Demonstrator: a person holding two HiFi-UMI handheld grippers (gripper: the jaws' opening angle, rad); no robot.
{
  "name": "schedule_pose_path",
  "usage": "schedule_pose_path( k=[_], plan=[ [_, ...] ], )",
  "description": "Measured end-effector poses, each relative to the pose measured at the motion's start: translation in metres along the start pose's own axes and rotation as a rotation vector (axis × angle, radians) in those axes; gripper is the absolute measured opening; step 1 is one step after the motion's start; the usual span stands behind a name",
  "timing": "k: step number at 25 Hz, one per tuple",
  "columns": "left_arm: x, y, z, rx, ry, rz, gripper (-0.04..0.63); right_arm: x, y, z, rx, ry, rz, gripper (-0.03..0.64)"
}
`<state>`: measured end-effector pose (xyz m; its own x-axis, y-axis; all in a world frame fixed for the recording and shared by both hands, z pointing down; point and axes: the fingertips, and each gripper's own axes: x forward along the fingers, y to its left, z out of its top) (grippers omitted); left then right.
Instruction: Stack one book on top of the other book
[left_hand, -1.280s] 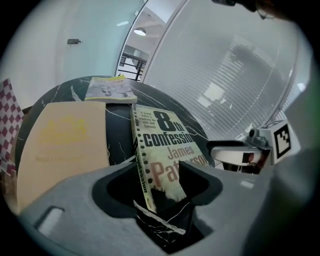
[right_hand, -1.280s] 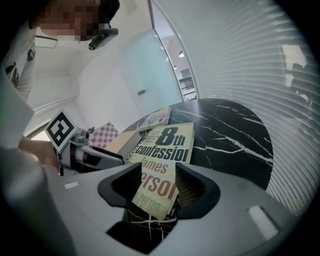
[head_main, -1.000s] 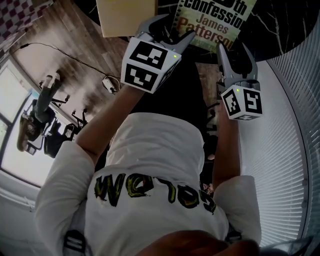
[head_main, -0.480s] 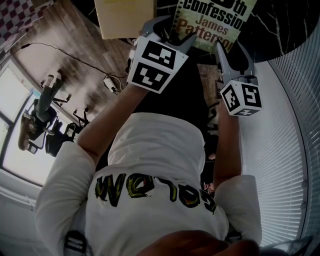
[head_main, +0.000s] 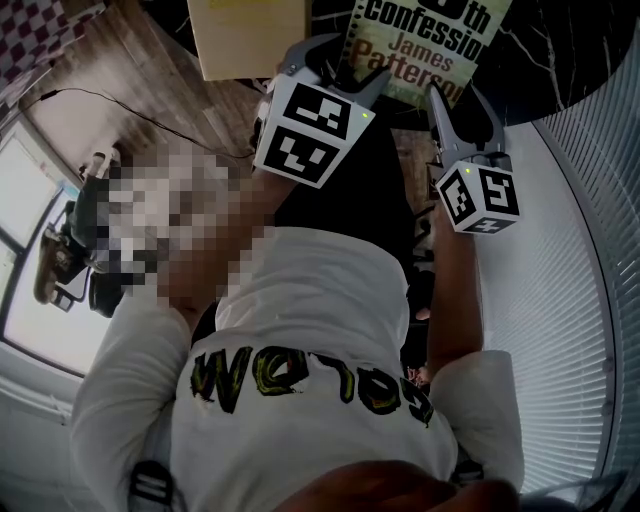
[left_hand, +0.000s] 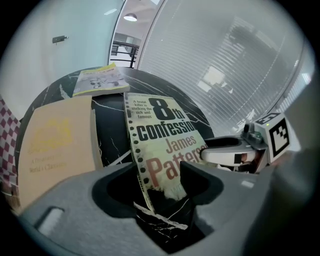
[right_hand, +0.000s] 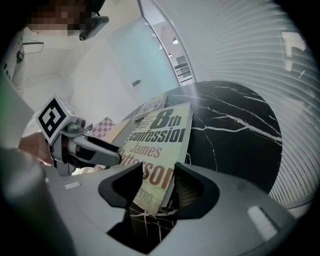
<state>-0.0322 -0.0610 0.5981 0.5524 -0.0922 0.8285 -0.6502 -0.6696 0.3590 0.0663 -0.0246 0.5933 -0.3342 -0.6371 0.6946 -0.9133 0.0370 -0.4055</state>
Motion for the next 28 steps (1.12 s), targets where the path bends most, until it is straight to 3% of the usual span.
schedule_pose_path(
  k=[12,28],
  plan=[
    [-0.007,0.0,0.002,-0.028,-0.027,-0.009,0.261,-0.006,0.005,0.006,-0.008,-0.003,-0.002,0.204],
    [-0.016,0.0,0.009,-0.001,-0.101,0.02,0.261,-0.009,0.01,0.013,-0.035,-0.064,0.011,0.204]
  ],
)
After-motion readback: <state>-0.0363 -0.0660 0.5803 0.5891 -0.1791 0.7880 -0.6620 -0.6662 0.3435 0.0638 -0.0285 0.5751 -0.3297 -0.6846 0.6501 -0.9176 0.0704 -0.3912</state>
